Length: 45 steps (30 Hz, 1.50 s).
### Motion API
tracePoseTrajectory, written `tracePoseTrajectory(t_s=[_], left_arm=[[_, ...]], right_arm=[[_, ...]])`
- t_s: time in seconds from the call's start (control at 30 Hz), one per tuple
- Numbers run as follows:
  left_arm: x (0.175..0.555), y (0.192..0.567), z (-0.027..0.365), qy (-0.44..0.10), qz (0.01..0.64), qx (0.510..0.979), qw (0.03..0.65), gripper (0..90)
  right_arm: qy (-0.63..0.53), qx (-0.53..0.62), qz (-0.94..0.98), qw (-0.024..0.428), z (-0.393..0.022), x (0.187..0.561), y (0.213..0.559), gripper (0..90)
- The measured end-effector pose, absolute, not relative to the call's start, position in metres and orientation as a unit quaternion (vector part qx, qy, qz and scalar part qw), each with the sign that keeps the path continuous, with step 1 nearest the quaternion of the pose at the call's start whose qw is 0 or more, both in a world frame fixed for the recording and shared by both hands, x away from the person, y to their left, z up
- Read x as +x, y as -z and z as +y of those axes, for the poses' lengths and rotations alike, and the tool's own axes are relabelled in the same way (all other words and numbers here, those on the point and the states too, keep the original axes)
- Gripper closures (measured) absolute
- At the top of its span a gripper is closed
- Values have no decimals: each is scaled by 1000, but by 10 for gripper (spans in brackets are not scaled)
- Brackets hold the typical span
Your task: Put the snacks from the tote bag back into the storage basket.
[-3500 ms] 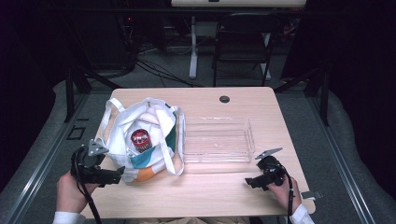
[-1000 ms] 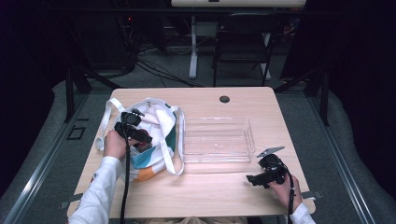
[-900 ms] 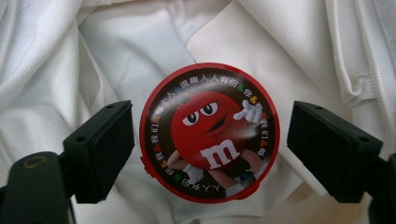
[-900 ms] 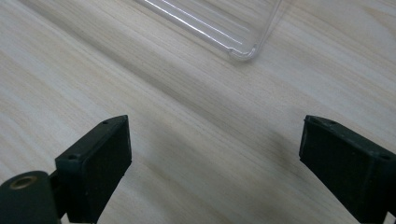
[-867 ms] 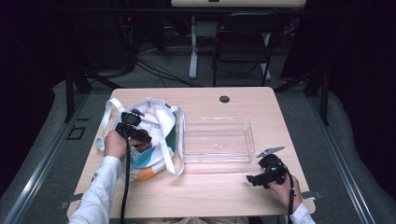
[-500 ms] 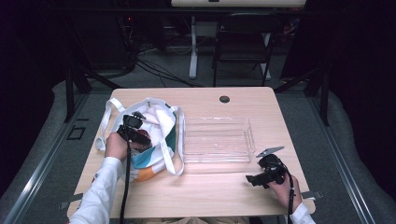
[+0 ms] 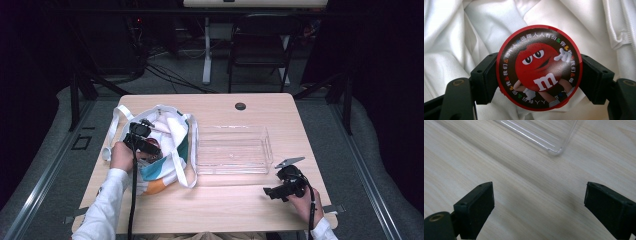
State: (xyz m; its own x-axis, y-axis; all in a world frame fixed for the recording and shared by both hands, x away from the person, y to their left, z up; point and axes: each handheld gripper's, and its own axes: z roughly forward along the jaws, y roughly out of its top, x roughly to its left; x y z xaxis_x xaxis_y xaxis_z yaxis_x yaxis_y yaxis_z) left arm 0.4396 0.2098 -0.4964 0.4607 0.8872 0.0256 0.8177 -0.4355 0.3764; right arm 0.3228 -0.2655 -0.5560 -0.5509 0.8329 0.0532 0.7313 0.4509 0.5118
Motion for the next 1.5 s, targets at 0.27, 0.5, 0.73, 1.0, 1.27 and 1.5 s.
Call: tracePoseTrajectory(t_s=[0.27, 0.5, 0.73, 1.0, 1.27, 1.5], left_arm=[[437, 488, 211, -113, 507, 839, 165, 258], [434, 480, 213, -120, 506, 837, 169, 257], [430, 472, 214, -122, 505, 837, 173, 258], [427, 462, 208, -129, 495, 840, 179, 258], [427, 447, 202, -134, 488, 845, 176, 258], [428, 434, 199, -135, 482, 848, 175, 258]], right_arm=[[-245, 459, 847, 104, -265, 322, 555, 88], [-247, 462, 845, 107, -266, 323, 555, 88], [-248, 464, 844, 105, -269, 321, 555, 89], [-250, 465, 842, 111, -270, 318, 553, 88], [-254, 469, 838, 111, -274, 317, 554, 89], [-254, 469, 838, 111, -272, 318, 554, 89]])
